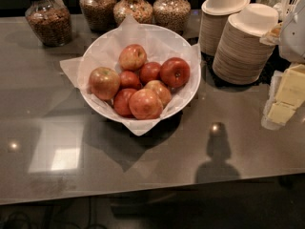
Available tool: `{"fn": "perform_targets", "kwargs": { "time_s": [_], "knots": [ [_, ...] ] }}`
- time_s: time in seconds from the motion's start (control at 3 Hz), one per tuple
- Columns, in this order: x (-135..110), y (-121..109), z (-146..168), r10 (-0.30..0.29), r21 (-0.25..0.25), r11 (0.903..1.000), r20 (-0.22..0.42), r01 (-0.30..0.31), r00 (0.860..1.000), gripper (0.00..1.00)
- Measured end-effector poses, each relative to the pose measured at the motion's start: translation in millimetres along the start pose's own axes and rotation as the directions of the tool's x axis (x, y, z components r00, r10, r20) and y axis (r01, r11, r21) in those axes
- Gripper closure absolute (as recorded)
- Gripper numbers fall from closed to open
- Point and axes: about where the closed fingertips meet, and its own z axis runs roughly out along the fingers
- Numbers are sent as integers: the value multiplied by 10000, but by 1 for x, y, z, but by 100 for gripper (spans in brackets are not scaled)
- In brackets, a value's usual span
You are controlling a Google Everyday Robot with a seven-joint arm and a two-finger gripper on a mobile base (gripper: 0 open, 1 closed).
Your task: Pick apple from white bowl
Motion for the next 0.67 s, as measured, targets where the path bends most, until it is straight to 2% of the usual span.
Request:
{"fn": "perform_targets", "kwargs": {
  "time_s": [0.33, 0.67],
  "knots": [
    [-2, 0, -2, 7, 98, 10000, 87, -8, 10000, 0],
    [-13, 1, 1, 220, -179, 9996, 1033, -202, 9944, 0]
  ]
}}
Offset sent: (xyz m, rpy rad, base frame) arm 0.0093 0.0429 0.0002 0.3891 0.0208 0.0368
